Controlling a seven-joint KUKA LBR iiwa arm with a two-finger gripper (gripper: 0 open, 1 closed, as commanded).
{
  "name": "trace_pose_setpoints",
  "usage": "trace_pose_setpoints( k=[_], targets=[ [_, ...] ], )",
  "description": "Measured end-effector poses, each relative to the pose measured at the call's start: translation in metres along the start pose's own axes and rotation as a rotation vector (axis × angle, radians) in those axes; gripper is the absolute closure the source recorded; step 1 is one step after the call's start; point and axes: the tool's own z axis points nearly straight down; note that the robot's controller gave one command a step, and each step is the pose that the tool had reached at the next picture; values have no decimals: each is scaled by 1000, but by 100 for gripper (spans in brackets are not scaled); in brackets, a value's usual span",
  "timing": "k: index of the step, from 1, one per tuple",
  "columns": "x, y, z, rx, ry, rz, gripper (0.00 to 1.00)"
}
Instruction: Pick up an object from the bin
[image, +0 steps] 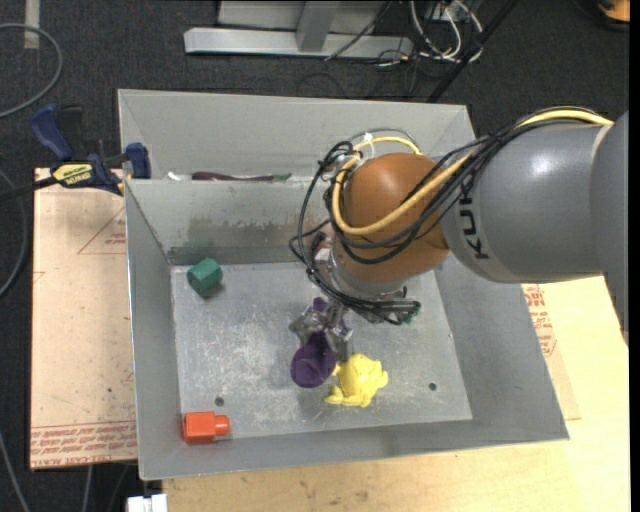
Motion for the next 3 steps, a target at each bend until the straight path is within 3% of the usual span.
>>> trace_pose_setpoints(
  k=[3],
  targets=[
    [0, 1, -13, -1, 0, 2, 100]
  ],
)
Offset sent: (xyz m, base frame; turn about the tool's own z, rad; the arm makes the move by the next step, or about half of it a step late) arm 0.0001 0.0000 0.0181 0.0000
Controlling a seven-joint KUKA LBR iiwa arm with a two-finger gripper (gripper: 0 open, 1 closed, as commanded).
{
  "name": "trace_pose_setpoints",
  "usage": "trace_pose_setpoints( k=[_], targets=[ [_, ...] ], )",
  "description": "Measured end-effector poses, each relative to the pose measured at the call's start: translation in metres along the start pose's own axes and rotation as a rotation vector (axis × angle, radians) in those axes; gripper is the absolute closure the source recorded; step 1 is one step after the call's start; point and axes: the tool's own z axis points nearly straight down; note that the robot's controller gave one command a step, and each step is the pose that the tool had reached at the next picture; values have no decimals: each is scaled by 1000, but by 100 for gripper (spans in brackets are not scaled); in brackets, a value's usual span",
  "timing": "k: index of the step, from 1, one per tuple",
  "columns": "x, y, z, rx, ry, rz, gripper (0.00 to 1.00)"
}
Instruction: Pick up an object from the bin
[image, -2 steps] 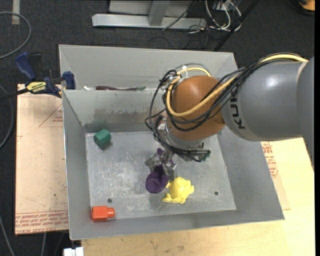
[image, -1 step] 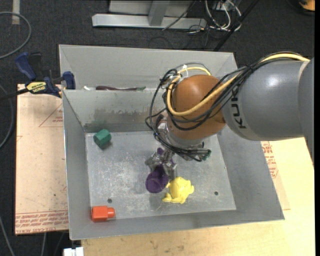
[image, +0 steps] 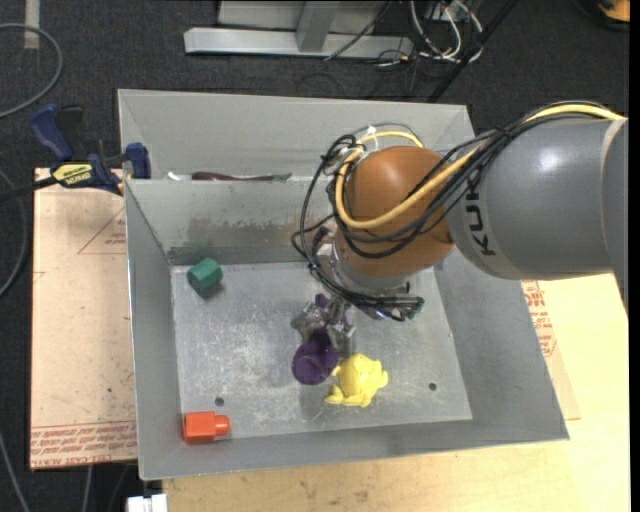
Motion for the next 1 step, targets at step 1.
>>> trace_pose_setpoints(
  k=[1],
  targets=[
    [-1, 0, -7, 1, -2, 1, 100]
  ],
)
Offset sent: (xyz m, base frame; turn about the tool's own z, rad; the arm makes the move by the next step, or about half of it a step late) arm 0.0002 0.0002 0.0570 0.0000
